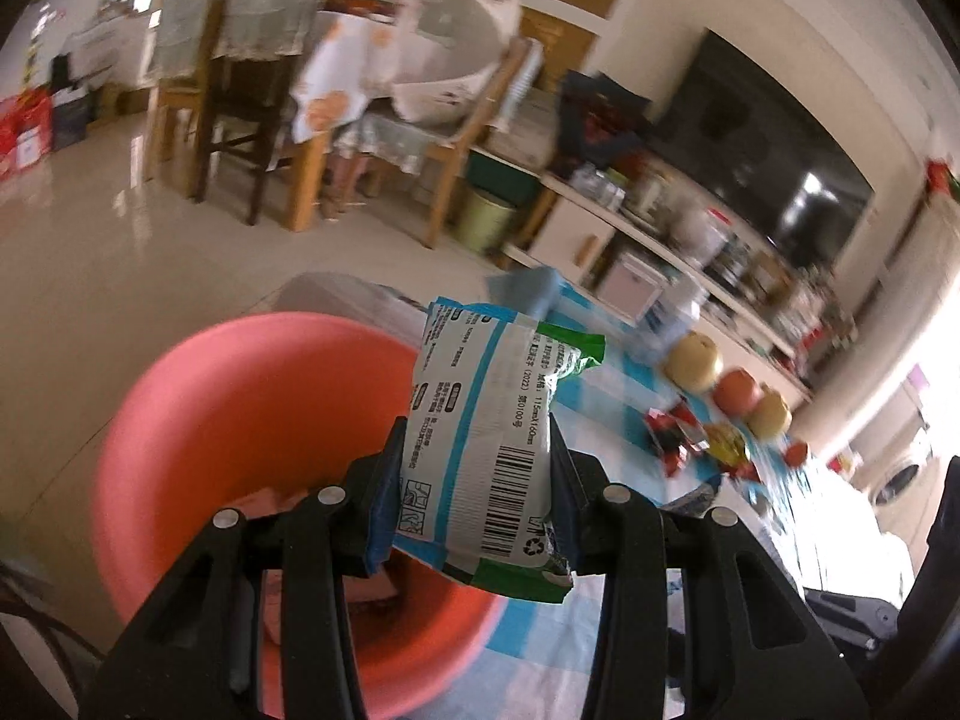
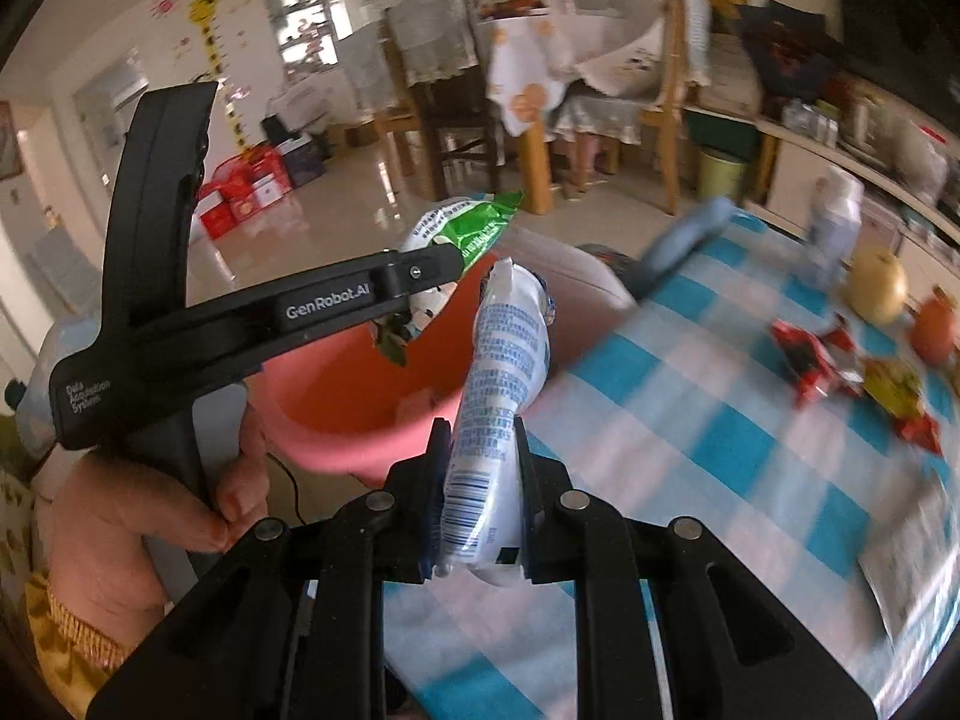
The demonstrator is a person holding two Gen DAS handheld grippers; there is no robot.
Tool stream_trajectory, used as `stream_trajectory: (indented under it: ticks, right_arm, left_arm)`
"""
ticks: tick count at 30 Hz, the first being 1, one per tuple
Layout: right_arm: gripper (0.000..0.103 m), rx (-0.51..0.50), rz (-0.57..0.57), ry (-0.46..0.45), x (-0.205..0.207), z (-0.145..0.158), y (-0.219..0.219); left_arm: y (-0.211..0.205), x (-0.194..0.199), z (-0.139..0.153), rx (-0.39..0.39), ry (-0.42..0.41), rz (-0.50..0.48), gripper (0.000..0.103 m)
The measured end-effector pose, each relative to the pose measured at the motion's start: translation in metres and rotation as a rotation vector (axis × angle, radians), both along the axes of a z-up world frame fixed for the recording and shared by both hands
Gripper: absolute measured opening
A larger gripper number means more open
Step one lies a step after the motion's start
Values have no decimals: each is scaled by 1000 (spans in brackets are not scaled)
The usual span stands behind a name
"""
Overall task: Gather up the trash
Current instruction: 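Carry the pouch in the left tool while the right tool carries the bottle to the pink bucket, then open both tools over the pink bucket to drop pouch and bottle, then move both tools back over the table toward the wipes pack and red wrapper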
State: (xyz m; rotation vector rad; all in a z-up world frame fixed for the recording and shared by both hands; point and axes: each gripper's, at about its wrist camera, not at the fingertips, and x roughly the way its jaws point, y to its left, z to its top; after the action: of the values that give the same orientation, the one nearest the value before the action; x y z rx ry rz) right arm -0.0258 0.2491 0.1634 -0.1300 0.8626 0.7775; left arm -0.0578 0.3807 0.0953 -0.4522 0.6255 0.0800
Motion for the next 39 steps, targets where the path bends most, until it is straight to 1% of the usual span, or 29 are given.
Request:
stream_trajectory:
  ticks: [7, 10, 11, 12, 13, 14, 15, 16, 18, 20, 21, 24, 26, 29, 30, 31, 33, 39]
  right_arm:
    - [20, -35, 55, 1, 18, -13, 51]
    - [21, -48, 65, 15, 27, -21, 67]
    - [22, -55, 72, 16, 29, -24, 71]
    - [24, -73, 74, 13, 31, -28, 76]
    - [37, -83, 69, 15, 32, -31, 77]
    - [46, -90, 57, 19, 33, -34, 77]
    - [66, -86, 32, 17, 33, -37, 73]
    - [80, -82, 7, 8, 32, -37, 67]
    - [86, -74, -43, -13, 32, -34, 54]
    - [88, -63, -77, -14, 33, -33, 42]
    - [90, -53, -103, -13, 33, -31, 34]
    - [91, -39, -150, -22, 30, -28, 15]
    - [91, -38, -159, -35, 25, -29, 4]
    - [92, -35, -174, -33, 18, -32, -10]
    - [94, -32, -179, -35, 15, -33, -14]
    - [96, -29, -184, -39, 12, -33, -18]
    - [98, -34, -199, -61, 6, -32, -30]
    - [98, -92, -232, -85, -8, -30, -53]
  left_arm:
    - [34, -1, -7, -27, 22, 89, 43]
    - [43, -1, -9, -20, 44, 134, 44]
    - [45, -1, -9, -14, 53, 151, 44]
    - [49, -1, -10, -7, 67, 180, 46]
    - [52, -2, -11, -4, 78, 206, 56]
    - [55, -2, -12, -4, 88, 224, 62]
    - [57, -2, -13, 3, 103, 247, 70]
    - [58, -2, -13, 16, 117, 261, 76]
    - [56, -2, -12, 45, 126, 270, 80]
    - [53, -1, -9, 60, 123, 268, 83]
    - [51, -1, -8, 65, 117, 266, 87]
    - [43, -1, -6, 71, 100, 238, 88]
    - [36, 0, -6, 77, 99, 221, 88]
    - [26, -1, -1, 64, 50, 169, 88]
    - [20, -2, 1, 69, 33, 154, 88]
    - [16, -2, 3, 81, 21, 143, 88]
    - [6, -1, 5, 114, 5, 121, 88]
    - [-24, 3, 12, 194, -39, 55, 88]
